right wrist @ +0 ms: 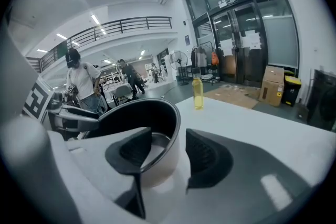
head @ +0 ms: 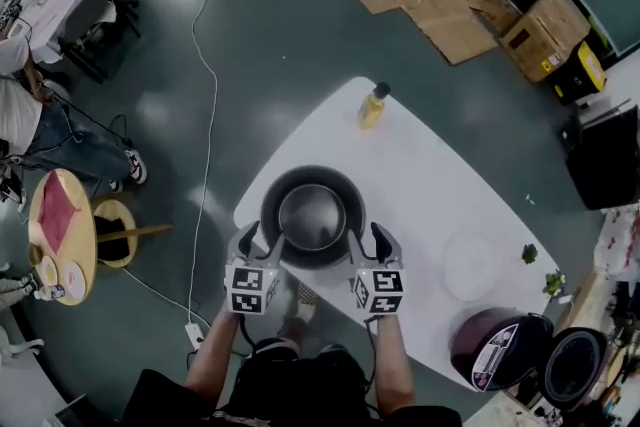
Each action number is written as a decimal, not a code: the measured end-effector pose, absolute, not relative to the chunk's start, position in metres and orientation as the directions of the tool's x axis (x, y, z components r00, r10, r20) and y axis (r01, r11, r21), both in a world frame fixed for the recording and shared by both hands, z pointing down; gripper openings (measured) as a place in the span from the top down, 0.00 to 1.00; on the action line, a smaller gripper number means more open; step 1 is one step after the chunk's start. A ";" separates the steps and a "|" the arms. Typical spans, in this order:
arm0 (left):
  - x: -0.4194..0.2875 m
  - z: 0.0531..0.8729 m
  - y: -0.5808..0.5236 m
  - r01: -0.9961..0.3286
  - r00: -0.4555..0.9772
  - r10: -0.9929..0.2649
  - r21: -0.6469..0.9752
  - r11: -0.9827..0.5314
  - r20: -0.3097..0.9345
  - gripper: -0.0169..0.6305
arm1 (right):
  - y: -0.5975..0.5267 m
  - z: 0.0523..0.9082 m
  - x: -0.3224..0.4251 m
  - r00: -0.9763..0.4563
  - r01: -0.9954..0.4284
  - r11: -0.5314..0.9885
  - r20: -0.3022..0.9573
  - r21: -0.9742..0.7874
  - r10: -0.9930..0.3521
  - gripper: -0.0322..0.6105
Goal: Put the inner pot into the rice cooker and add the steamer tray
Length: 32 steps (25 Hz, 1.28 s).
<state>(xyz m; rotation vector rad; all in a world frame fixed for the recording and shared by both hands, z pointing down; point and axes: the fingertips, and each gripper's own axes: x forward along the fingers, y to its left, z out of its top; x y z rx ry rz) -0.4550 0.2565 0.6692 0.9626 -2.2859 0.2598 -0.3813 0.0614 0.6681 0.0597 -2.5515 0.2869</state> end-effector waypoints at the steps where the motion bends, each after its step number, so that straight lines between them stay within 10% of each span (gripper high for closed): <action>1: -0.456 0.673 0.257 -0.694 -0.527 -0.565 0.062 0.718 0.635 0.61 | 0.061 0.671 -0.383 -0.836 -0.101 0.976 0.548 -0.194 0.023 0.63; 32: -0.451 0.630 0.221 -0.783 -0.490 -0.662 0.048 0.620 0.567 0.67 | 0.041 0.630 -0.356 -0.842 -0.261 0.950 0.522 -0.170 -0.138 0.77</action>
